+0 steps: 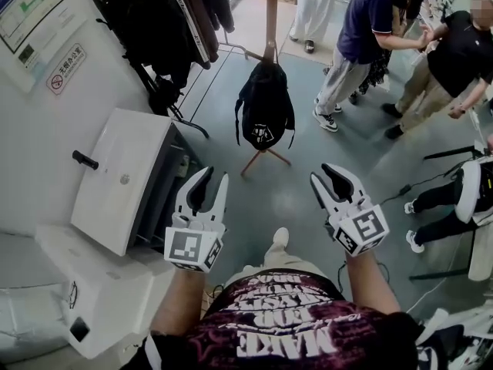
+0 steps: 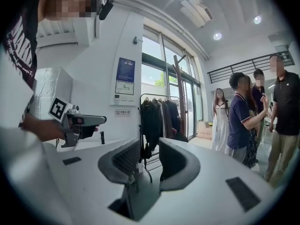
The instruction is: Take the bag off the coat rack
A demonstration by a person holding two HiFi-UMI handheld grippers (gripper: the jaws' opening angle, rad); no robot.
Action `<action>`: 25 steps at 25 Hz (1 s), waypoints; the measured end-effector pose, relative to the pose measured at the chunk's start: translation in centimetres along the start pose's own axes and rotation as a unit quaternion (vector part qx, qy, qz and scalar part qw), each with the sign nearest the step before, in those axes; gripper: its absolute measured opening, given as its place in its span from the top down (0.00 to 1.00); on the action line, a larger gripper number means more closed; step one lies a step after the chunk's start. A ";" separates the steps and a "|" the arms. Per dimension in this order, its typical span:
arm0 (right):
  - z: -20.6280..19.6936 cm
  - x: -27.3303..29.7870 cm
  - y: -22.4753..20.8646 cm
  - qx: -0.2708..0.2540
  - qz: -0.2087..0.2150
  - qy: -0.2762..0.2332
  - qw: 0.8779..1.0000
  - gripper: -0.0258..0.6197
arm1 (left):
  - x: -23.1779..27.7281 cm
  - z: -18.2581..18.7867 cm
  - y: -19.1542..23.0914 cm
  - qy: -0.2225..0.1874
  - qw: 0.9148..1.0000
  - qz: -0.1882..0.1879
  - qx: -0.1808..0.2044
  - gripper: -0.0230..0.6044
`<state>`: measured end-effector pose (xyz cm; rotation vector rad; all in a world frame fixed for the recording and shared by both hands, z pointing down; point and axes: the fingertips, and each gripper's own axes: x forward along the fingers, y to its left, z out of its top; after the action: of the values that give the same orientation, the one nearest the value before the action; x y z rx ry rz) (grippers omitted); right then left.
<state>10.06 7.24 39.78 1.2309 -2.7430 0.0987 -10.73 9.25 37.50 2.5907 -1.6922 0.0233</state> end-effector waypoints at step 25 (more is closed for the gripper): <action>0.8 6.3 -11.2 0.007 0.051 0.003 0.999 0.76 | 12.8 0.5 -0.4 0.014 1.000 0.026 0.006 0.80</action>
<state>14.19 -4.90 40.02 1.0919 -2.8034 0.1317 -5.23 -2.30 37.43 2.5411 -1.7546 0.0723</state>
